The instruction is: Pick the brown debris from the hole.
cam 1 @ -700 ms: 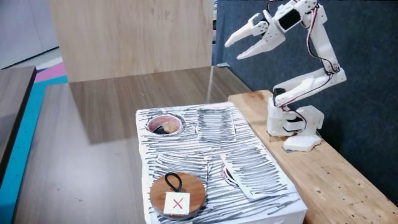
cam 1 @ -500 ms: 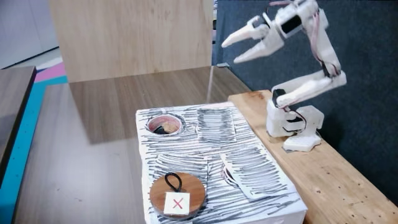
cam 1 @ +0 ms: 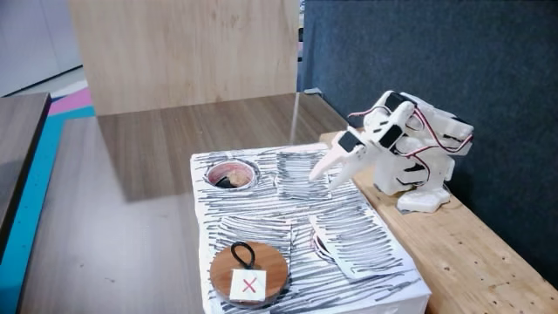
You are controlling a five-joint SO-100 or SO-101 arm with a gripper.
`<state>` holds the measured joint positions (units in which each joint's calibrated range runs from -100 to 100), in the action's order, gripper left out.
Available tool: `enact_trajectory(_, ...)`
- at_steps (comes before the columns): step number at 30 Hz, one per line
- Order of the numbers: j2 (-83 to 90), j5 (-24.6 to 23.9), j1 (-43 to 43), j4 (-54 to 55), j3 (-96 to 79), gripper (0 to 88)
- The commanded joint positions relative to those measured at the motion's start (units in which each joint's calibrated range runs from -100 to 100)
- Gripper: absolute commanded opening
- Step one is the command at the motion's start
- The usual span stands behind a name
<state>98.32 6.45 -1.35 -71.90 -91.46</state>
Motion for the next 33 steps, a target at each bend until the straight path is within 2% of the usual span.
enact_trajectory(1,0.3,0.0,-0.2,0.5,0.1,25.5)
enact_trajectory(16,0.3,0.0,-0.5,0.8,0.3,26.1)
enact_trajectory(19,0.3,0.2,-0.6,0.8,0.2,29.9)
enact_trajectory(25,0.3,1.7,0.1,0.8,0.1,45.9)
enact_trajectory(28,0.3,1.7,0.1,0.8,-0.9,51.1)
enact_trajectory(33,0.4,1.7,0.1,0.8,-0.9,50.0)
